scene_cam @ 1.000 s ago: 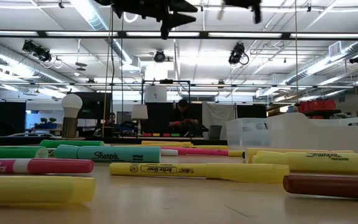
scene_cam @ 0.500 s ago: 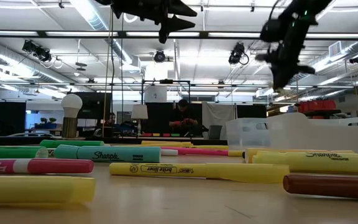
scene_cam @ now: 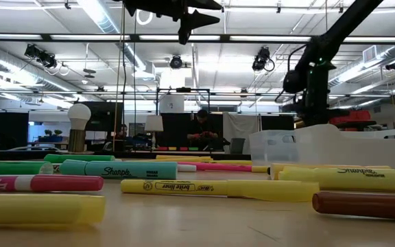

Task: Pick & Place Markers
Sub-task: Put the yellow pen into the gray bin

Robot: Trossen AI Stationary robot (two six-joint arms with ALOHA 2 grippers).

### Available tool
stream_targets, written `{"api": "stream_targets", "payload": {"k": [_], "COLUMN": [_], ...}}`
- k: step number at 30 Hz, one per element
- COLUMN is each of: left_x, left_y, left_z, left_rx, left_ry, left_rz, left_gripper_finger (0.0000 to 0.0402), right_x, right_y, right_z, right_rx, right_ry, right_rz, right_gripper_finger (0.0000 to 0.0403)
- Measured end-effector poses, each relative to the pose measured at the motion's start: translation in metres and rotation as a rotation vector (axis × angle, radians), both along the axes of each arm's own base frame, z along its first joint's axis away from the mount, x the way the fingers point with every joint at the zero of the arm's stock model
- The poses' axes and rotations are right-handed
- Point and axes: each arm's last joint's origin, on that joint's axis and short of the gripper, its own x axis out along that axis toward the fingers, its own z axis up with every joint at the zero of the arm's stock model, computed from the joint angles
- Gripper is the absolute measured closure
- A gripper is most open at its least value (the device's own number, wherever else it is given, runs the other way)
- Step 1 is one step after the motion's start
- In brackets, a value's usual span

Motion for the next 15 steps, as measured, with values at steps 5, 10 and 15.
{"api": "stream_targets", "payload": {"k": [5, 10, 15], "left_x": [0.000, 0.000, 0.000], "left_y": [0.000, 0.000, 0.001], "left_z": [0.000, 0.000, 0.000], "left_rx": [-0.001, 0.003, 0.004], "left_ry": [0.000, 0.001, 0.001], "left_rz": [-0.001, 0.018, 0.022], "left_gripper_finger": [0.0253, 0.0253, 0.0253], "right_x": [0.004, 0.005, 0.004], "right_y": [-0.007, -0.010, -0.011], "right_z": [-0.020, -0.030, -0.030], "right_rx": [0.052, 0.067, 0.049], "right_ry": [0.025, 0.039, 0.080], "right_rz": [-0.017, -0.021, -0.045], "right_gripper_finger": [0.0368, 0.0343, 0.0301]}}
